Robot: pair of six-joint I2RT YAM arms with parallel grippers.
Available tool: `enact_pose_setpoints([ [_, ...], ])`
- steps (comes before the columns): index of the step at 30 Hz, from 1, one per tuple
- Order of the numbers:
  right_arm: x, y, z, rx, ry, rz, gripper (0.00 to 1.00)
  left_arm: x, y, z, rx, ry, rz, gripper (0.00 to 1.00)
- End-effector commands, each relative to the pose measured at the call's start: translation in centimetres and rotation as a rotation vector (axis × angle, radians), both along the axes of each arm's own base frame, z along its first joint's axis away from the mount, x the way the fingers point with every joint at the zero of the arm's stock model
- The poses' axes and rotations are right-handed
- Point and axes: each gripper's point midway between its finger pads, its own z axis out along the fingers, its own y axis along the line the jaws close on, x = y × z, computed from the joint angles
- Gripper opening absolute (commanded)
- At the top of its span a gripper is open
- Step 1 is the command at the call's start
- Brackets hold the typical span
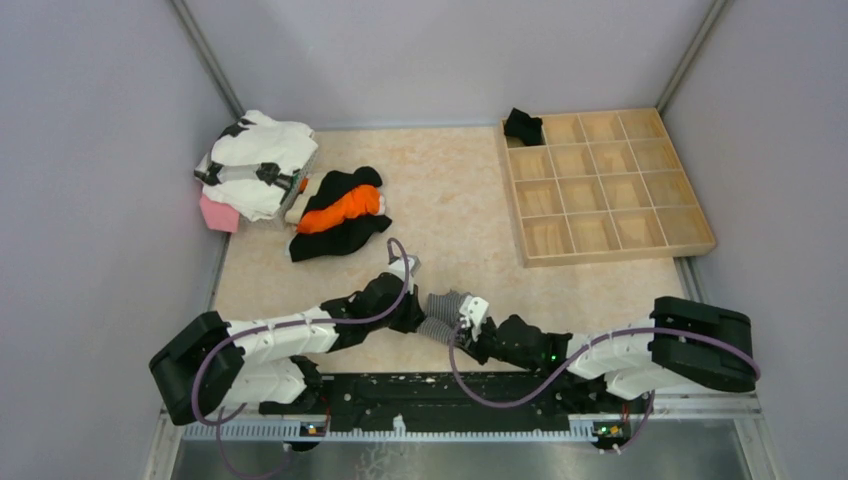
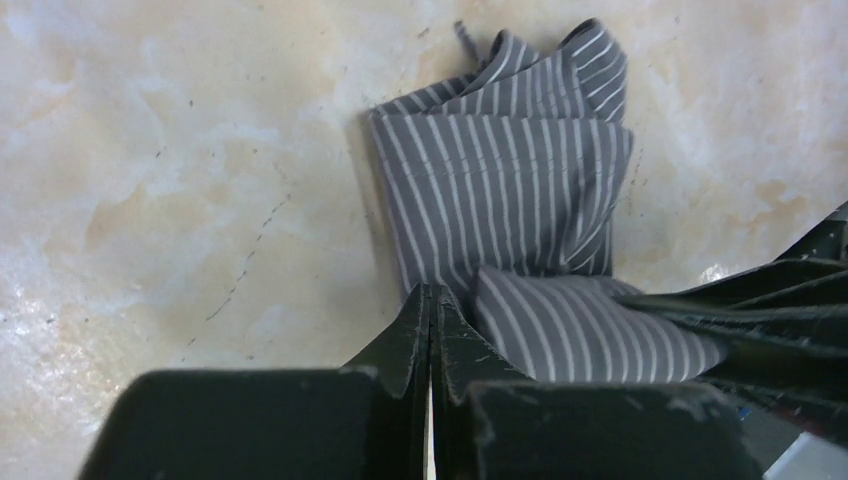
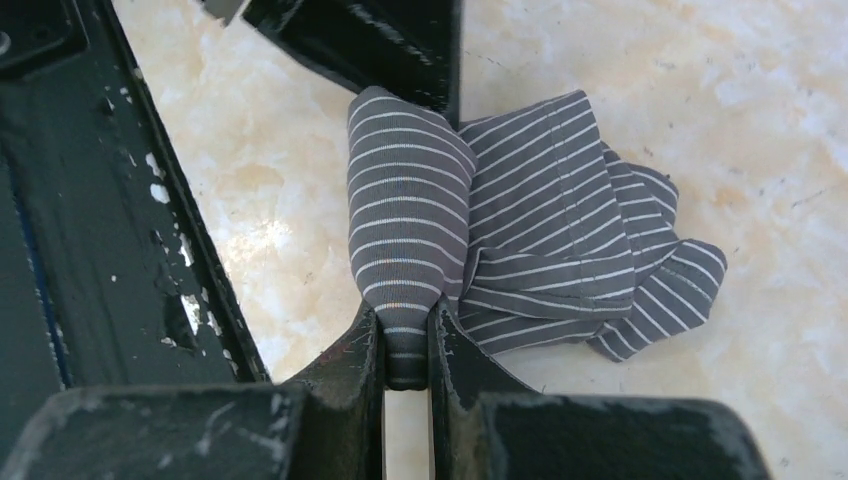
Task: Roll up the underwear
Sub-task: Roll the underwear to the center of the board.
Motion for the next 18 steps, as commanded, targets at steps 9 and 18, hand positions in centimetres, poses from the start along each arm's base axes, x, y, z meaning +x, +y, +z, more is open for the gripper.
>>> enact_pose_setpoints([
  [9, 0.0, -1.2, -1.7, 0.070, 0.465, -0.097, 0.00, -0.1, -0.1, 1.0, -0.036, -0.025, -0.002, 0.00],
  [18, 1.4, -2.4, -3.6, 0.041, 0.635, -0.241, 0.00, -0.2, 0.4, 1.5, -0.038, -0.032, 0.006, 0.00],
])
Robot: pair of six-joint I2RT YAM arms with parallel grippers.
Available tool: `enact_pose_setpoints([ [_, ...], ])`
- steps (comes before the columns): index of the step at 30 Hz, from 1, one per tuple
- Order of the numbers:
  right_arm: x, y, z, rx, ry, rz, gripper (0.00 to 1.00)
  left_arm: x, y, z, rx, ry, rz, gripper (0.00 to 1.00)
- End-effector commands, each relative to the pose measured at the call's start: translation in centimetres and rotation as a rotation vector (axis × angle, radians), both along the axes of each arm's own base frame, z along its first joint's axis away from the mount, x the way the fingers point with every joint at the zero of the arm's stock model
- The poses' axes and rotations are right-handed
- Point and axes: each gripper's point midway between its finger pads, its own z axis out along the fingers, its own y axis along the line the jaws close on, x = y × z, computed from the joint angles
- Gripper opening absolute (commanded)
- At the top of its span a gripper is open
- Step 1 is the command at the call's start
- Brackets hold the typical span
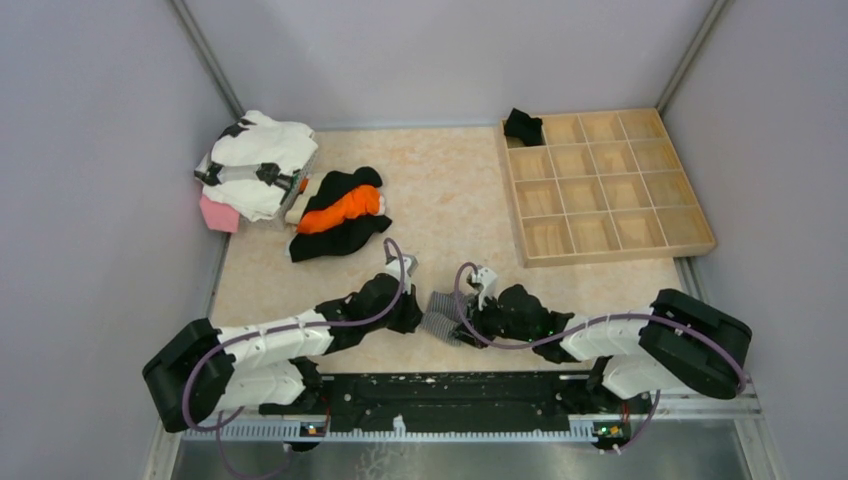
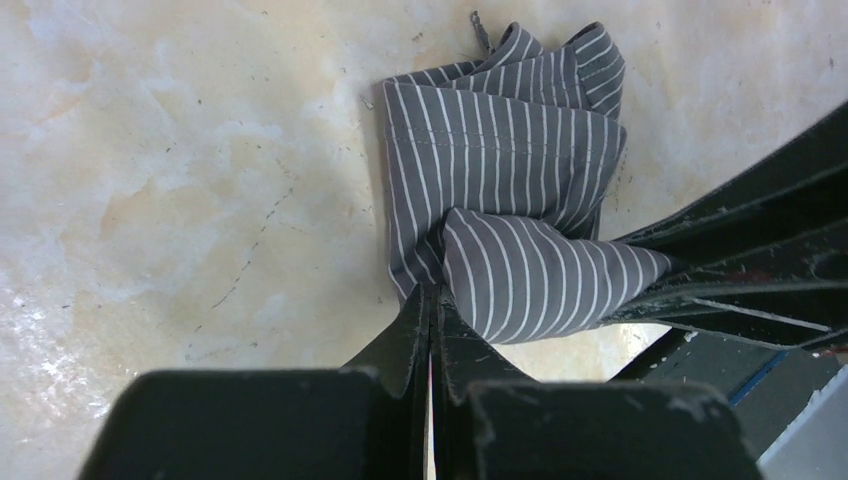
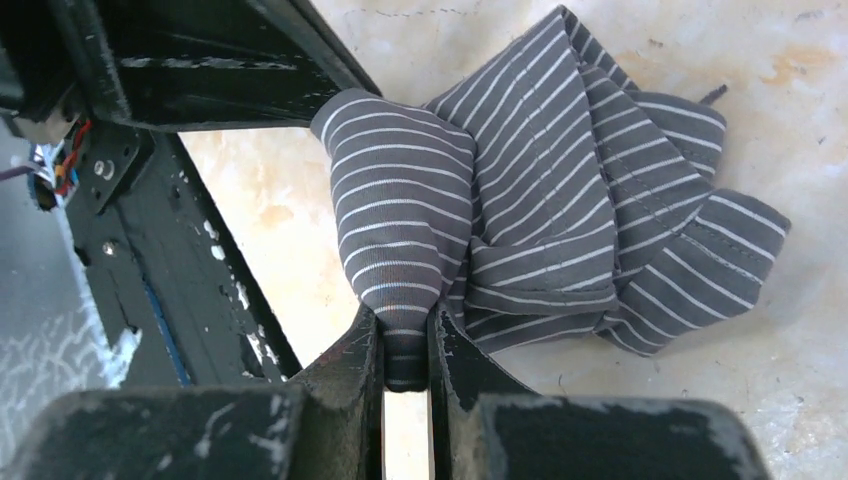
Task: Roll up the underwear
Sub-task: Roll the underwear to the center of the board.
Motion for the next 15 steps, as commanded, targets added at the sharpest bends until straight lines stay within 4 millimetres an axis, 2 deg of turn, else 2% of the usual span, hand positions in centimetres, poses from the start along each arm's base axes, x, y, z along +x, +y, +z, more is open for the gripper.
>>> enact_pose_setpoints([
  [1, 0.2, -2.1, -2.8, -0.101, 0.165, -0.104, 0.00, 0.1, 0.1, 1.4, -0.033, -0.033, 0.011, 0.00],
  [7, 1.5, -4.0, -3.6, -0.143, 0.231, -0.239, 0.00, 0.0, 0.7, 2.5, -0.077, -0.069, 0.029, 0.00],
  [15, 1.9, -4.8, -5.0, -0.215, 0.321, -0.281, 0.00, -1.0, -1.1, 4.1, -0.153, -0.107, -0.108, 0.00],
])
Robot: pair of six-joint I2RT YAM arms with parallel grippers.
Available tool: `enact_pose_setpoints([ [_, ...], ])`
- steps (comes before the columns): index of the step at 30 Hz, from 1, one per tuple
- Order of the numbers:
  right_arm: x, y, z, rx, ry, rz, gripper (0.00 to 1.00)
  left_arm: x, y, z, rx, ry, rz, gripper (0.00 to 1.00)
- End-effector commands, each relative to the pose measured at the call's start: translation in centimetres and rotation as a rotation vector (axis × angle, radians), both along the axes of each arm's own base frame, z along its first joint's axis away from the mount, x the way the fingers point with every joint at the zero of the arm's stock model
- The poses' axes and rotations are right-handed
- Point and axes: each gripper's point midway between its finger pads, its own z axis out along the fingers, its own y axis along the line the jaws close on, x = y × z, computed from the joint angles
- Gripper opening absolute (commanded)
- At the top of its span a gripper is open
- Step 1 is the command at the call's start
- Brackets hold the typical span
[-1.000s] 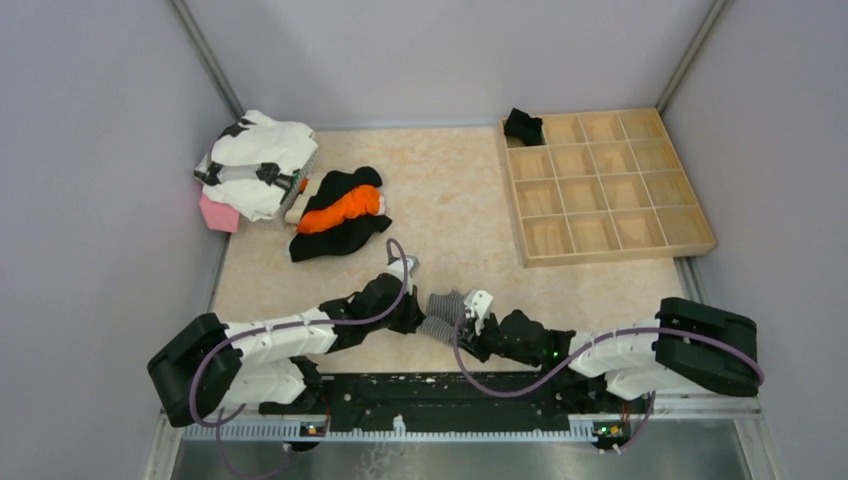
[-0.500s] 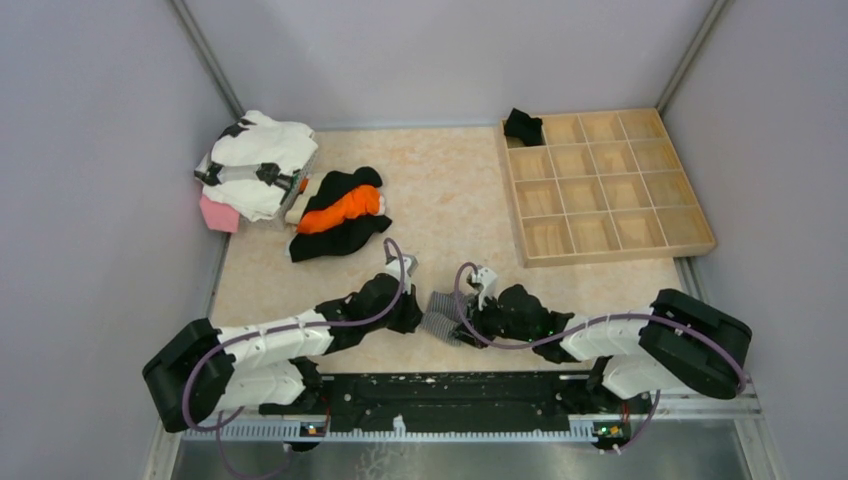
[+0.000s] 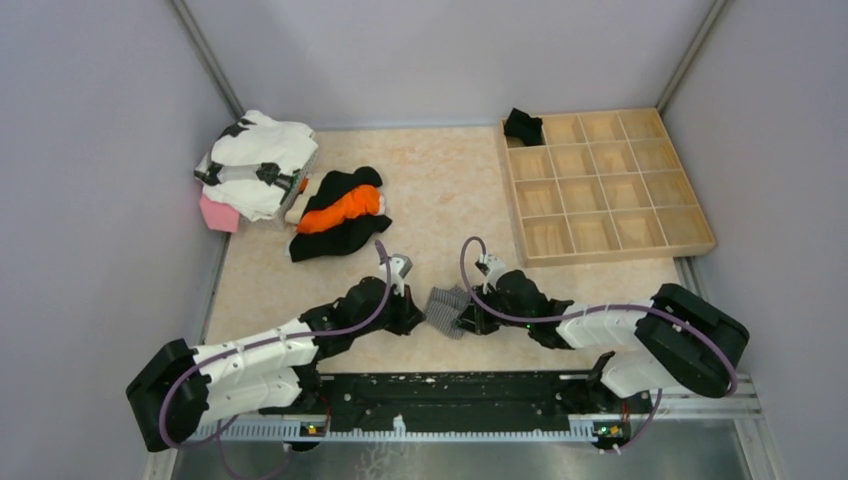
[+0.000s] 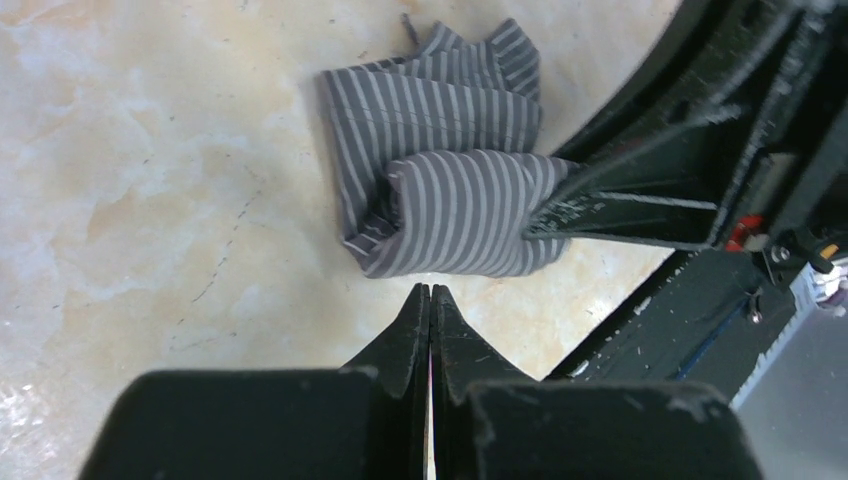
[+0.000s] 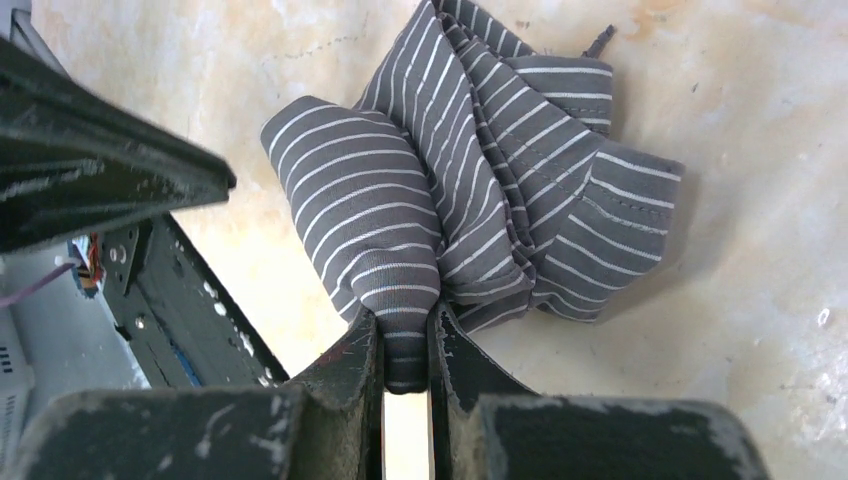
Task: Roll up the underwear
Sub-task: Roll the underwear to the center of the board.
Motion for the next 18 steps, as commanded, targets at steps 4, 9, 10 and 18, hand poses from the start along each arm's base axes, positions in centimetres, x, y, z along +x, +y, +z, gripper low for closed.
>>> enact_pose_setpoints([
  [4, 0.0, -3.8, -4.8, -0.224, 0.156, -0.091, 0.01, -0.6, -2.4, 2.5, -0.101, -0.083, -0.143, 0.00],
  [9, 0.2, -4.2, -5.1, -0.245, 0.176, -0.112, 0.01, 0.0, -3.5, 3.1, -0.106, -0.103, -0.168, 0.00],
  [10, 0.2, -4.2, -5.1, -0.244, 0.179, -0.114, 0.02, 0.2, -3.7, 3.1, -0.106, -0.105, -0.168, 0.00],
  [18, -0.1, -4.5, -5.3, -0.242, 0.198, -0.113, 0.04, 1.8, -5.0, 3.1, -0.116, -0.118, -0.138, 0.00],
])
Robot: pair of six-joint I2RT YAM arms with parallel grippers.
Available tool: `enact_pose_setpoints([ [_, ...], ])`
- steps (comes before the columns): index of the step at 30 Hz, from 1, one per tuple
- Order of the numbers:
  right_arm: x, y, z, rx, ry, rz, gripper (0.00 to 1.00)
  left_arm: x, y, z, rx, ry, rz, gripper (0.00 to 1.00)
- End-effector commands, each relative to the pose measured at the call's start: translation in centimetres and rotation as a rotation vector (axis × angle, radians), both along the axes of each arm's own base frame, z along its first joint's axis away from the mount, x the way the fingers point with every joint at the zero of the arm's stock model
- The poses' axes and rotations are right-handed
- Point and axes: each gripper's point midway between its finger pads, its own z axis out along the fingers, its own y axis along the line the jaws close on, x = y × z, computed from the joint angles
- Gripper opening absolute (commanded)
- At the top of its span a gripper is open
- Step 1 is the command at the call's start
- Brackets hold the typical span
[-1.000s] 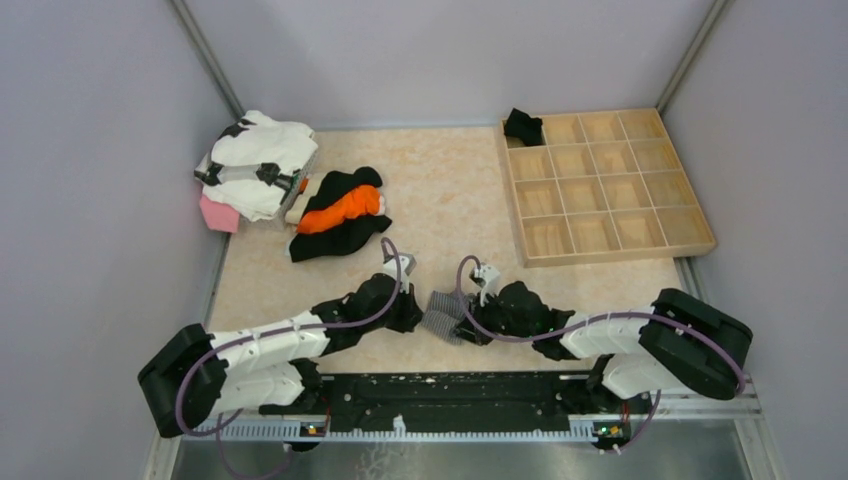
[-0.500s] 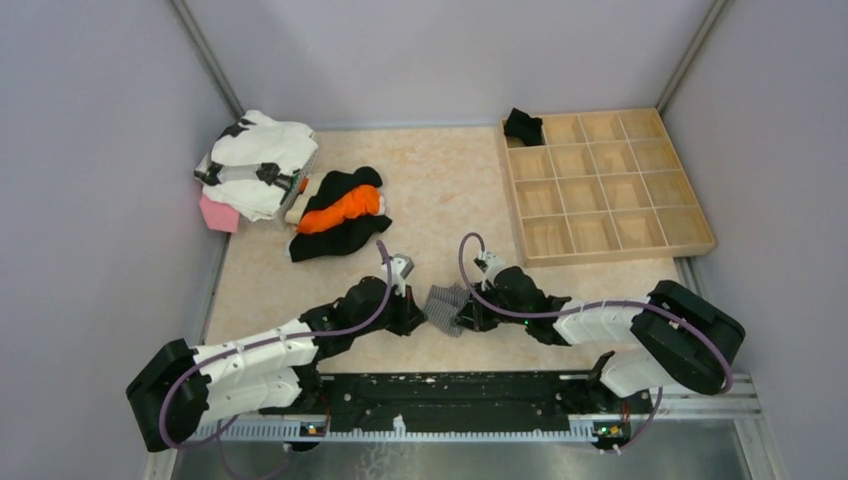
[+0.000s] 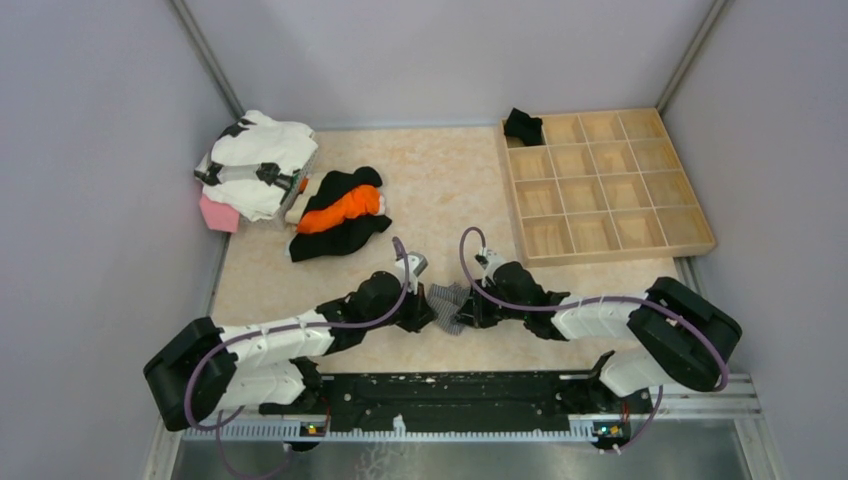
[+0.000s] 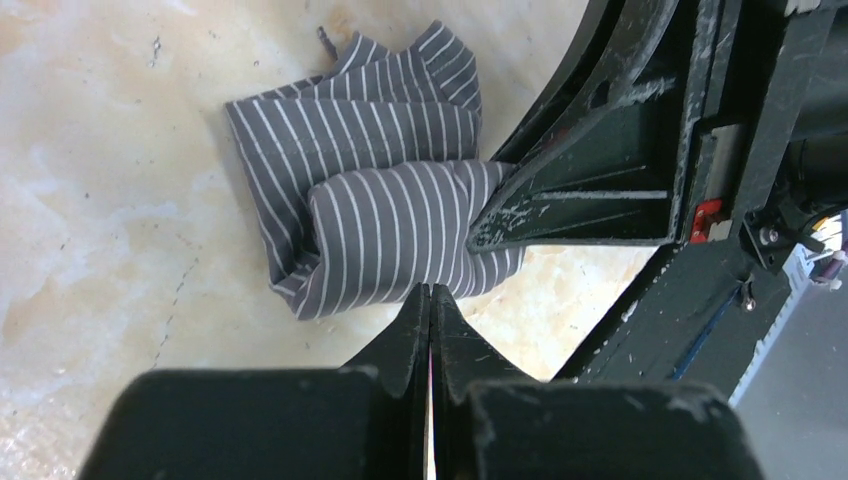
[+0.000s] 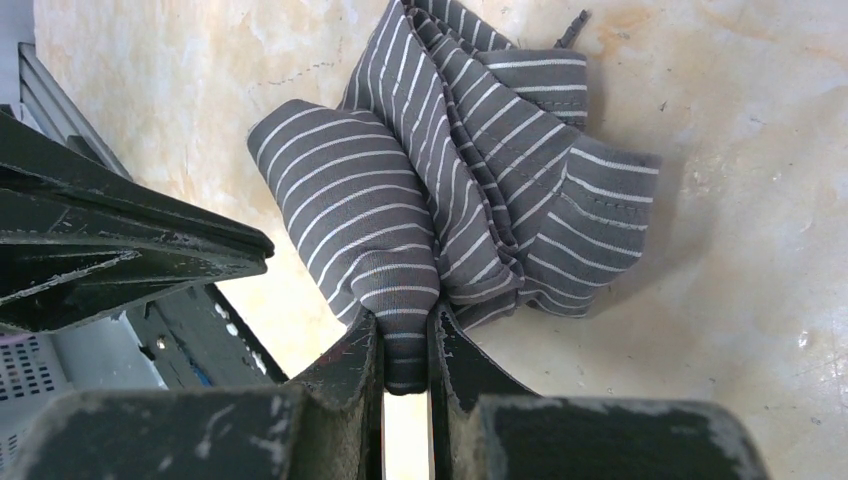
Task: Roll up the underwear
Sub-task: Roll the underwear to the center of the board.
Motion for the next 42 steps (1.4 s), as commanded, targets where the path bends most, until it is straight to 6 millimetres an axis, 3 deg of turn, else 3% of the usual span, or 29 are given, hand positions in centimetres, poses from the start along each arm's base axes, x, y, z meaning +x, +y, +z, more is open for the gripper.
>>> enact_pose_setpoints([
  [1, -1.5, -4.7, -5.1, -0.227, 0.109, -0.056, 0.05, 1.7, -2.6, 3.5, -0.103, -0.085, -0.019, 0.00],
  [9, -1.5, -4.6, -5.1, -0.221, 0.115, -0.052, 0.06, 2.6, -3.0, 2.9, -0.079, -0.088, 0.004, 0.00],
  [15, -1.5, -4.4, -4.8, -0.209, 0.111, -0.044, 0.10, 2.7, -2.5, -0.2, -0.015, -0.040, 0.028, 0.00],
  [21, -1.1, -4.3, -3.6, -0.190, 0.076, -0.048, 0.24, 1.8, -2.0, -3.2, 0.020, 0.028, 0.031, 0.00],
  [30, 1.2, -5.3, 1.7, -0.153, -0.090, -0.140, 0.44, 1.1, -0.9, -5.5, 0.074, 0.071, 0.048, 0.00],
  [36, 3.8, -7.8, 6.7, -0.089, -0.345, -0.285, 0.48, 0.6, 0.4, -6.6, 0.099, 0.094, 0.078, 0.00],
  [42, 4.8, -7.5, 11.6, 0.011, -0.686, -0.201, 0.51, 0.3, 1.3, -7.8, 0.136, 0.122, 0.108, 0.00],
])
